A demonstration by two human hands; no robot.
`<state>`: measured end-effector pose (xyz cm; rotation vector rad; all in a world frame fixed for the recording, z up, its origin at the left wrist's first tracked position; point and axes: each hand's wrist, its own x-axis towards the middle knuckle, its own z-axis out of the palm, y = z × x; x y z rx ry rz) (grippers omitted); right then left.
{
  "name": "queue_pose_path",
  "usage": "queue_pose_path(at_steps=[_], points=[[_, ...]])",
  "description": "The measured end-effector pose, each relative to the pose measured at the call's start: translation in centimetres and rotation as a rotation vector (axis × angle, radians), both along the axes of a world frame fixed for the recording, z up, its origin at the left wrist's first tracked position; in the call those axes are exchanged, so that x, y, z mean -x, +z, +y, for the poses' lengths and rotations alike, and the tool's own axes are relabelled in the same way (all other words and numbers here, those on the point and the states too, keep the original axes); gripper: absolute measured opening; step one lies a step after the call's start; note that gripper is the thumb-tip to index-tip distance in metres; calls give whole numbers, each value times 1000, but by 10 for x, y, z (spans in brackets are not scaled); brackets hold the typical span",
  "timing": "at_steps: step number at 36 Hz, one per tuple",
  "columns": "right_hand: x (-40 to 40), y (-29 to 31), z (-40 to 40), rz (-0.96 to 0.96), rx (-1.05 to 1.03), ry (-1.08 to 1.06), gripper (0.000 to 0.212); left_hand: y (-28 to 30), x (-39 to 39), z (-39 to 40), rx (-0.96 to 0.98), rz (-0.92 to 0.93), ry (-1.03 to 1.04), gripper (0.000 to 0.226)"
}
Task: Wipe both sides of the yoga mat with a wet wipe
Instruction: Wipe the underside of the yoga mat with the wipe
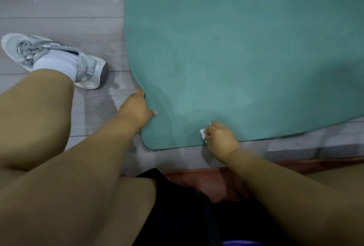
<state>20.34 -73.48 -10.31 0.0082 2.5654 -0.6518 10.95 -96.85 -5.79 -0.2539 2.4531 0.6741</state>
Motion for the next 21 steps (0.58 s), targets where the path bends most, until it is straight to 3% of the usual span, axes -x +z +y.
queue_pose_path(at_steps=[2, 5, 12, 14, 17, 21], points=[[-4, 5, -9, -63, 15, 188, 22, 3, -2, 2, -9, -15, -15, 59], [-2, 12, -5, -60, -69, 295, 18, 9, -6, 2, 17, -38, -51, 61], [12, 16, 38, -53, -297, -32, 22, 25, -12, 6, 34, 13, -55, 48], [11, 16, 48, -85, -277, -29, 39, 30, -13, 7, 16, 58, -41, 48], [5, 17, 53, -163, -266, 105, 80, 39, -13, 8, -5, 135, -40, 51], [1, 19, 51, -149, -376, 222, 92, 53, -9, 11, -32, 244, -30, 50]])
